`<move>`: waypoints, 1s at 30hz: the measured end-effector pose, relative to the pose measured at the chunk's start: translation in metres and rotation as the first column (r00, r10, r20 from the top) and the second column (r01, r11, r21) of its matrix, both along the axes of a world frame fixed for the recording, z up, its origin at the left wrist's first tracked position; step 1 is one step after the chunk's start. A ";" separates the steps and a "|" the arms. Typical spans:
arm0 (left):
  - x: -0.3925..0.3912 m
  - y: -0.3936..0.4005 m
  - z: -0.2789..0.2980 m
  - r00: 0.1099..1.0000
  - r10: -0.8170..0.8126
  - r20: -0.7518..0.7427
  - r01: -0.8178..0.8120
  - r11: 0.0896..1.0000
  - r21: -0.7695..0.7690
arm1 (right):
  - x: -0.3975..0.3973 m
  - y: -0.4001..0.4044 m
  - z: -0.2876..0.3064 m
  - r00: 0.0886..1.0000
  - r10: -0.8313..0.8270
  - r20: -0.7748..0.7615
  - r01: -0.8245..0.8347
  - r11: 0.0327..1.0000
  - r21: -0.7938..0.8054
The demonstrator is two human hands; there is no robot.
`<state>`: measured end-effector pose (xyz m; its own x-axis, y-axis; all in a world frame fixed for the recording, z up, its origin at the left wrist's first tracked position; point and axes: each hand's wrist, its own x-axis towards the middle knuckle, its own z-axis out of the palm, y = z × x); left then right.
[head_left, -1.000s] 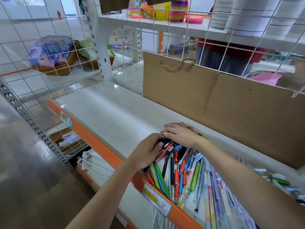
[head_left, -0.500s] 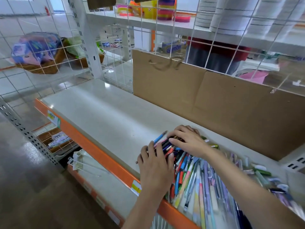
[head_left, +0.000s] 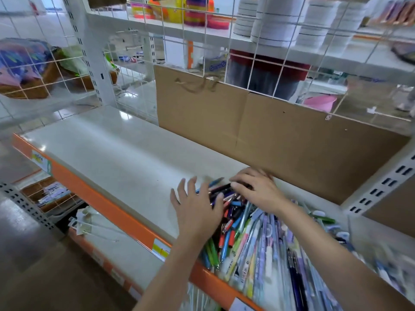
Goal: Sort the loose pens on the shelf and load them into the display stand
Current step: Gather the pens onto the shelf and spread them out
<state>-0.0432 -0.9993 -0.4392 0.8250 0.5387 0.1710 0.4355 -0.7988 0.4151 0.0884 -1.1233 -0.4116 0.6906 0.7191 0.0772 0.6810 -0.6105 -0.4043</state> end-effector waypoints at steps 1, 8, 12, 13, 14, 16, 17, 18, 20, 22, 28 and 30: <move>0.005 0.009 0.001 0.997 -0.029 -0.076 0.026 0.999 -0.030 | 0.006 -0.005 -0.001 0.998 -0.057 -0.015 0.057 0.998 0.009; 0.010 0.017 -0.002 0.959 -0.284 0.001 0.284 0.958 -0.028 | 0.008 -0.036 -0.011 0.981 -0.170 -0.095 0.161 0.983 -0.090; 0.011 0.018 0.002 0.966 -0.253 0.056 0.255 0.966 -0.045 | -0.004 -0.057 -0.006 0.984 -0.133 -0.114 0.138 0.990 0.035; 0.012 0.014 0.004 0.969 -0.243 0.053 0.244 0.970 -0.011 | -0.004 -0.064 -0.003 0.975 -0.177 -0.133 0.191 0.976 0.102; 0.014 0.007 0.006 0.966 -0.253 0.048 0.253 0.967 0.024 | -0.003 -0.071 -0.003 0.960 -0.245 -0.136 0.263 0.955 0.138; 0.015 -0.011 0.009 0.942 -0.330 0.056 0.326 0.942 0.081 | -0.001 -0.084 -0.007 0.913 -0.393 -0.112 0.402 0.913 0.072; 0.015 -0.021 0.010 0.926 -0.373 0.055 0.366 0.925 0.102 | -0.002 -0.088 -0.010 0.895 -0.435 -0.098 0.437 0.900 0.000; 0.015 -0.030 0.010 0.913 -0.406 0.036 0.400 0.909 0.114 | -0.004 -0.090 -0.014 0.895 -0.441 -0.072 0.437 0.897 -0.064; 0.017 -0.044 0.011 0.894 -0.446 -0.039 0.447 0.886 0.120 | -0.012 -0.089 -0.020 0.924 -0.381 -0.037 0.375 0.920 -0.112; 0.018 -0.055 0.011 0.880 -0.462 -0.106 0.473 0.873 0.119 | -0.022 -0.088 -0.017 0.954 -0.295 -0.046 0.292 0.954 -0.069; -0.005 -0.096 0.011 0.811 -0.520 -0.268 0.567 0.812 0.141 | -0.034 -0.144 -0.010 0.719 -0.691 -0.071 0.695 0.716 0.070; -0.010 -0.098 0.010 0.793 -0.532 -0.299 0.588 0.796 0.142 | -0.045 -0.154 -0.016 0.695 -0.714 -0.081 0.715 0.699 -0.024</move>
